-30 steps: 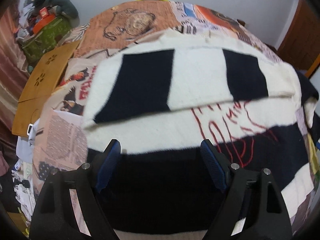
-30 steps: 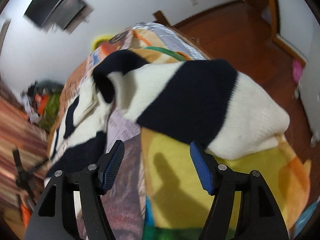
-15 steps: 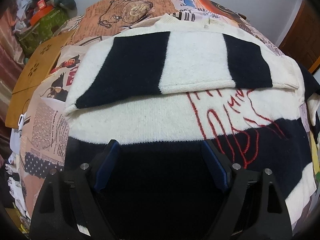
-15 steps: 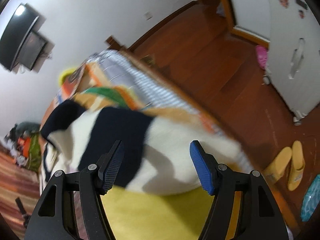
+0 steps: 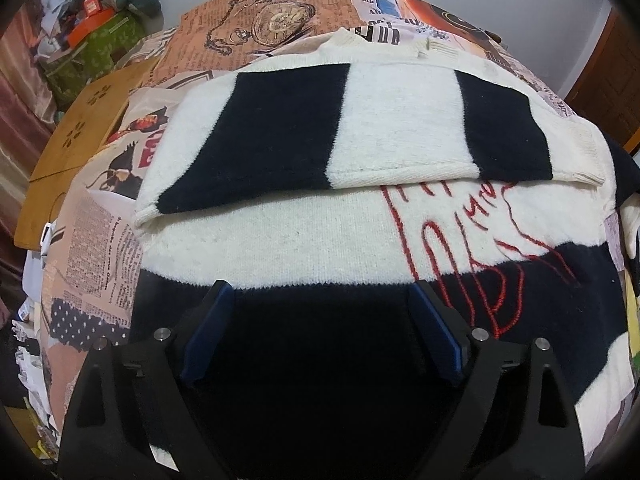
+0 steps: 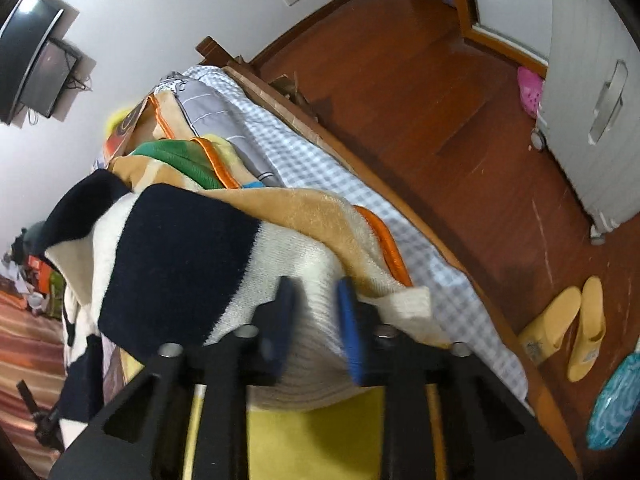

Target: Fold small clothes

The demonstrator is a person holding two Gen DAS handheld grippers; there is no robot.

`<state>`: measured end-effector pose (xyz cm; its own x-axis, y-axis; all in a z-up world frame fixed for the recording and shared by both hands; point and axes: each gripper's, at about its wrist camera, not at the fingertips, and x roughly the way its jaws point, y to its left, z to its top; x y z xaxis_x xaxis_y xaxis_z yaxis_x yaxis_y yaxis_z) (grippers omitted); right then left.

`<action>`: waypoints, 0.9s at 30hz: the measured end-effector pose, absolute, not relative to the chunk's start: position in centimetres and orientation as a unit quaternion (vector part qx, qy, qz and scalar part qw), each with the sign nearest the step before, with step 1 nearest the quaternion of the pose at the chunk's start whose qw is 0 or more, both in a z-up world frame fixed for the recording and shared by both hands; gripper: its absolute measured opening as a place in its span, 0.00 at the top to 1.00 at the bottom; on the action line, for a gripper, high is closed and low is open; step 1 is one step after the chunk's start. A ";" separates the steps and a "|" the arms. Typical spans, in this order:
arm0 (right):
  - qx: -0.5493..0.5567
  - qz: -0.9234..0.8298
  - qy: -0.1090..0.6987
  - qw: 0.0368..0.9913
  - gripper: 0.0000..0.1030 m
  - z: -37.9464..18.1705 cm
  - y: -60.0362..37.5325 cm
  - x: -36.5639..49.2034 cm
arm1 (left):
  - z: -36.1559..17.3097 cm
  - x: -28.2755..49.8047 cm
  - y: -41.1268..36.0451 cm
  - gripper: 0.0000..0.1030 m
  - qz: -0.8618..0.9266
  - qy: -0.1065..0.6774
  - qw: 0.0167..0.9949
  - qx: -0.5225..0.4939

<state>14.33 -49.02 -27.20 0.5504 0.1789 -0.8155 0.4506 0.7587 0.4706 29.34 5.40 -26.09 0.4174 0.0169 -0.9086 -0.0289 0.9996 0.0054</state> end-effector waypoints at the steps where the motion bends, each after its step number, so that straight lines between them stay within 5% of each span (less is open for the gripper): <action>1: 0.328 -0.084 0.464 0.818 0.89 -26.8 -48.8 14.3 | -26.0 29.3 5.4 0.14 0.014 0.538 0.843 -0.004; 13: 0.249 -0.038 0.355 0.900 0.92 -14.3 -46.0 15.2 | -23.5 28.0 6.6 0.14 0.015 0.500 0.866 -0.019; 27: 0.114 0.141 0.236 0.955 0.94 0.7 -29.3 22.4 | -19.7 25.4 10.3 0.14 0.009 0.446 0.894 -0.042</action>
<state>22.38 -29.27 0.68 0.8488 0.3223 -0.4192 -0.2144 0.9345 0.2843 25.37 10.34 -19.70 0.6012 -0.0202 -0.7989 -0.0541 0.9964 -0.0659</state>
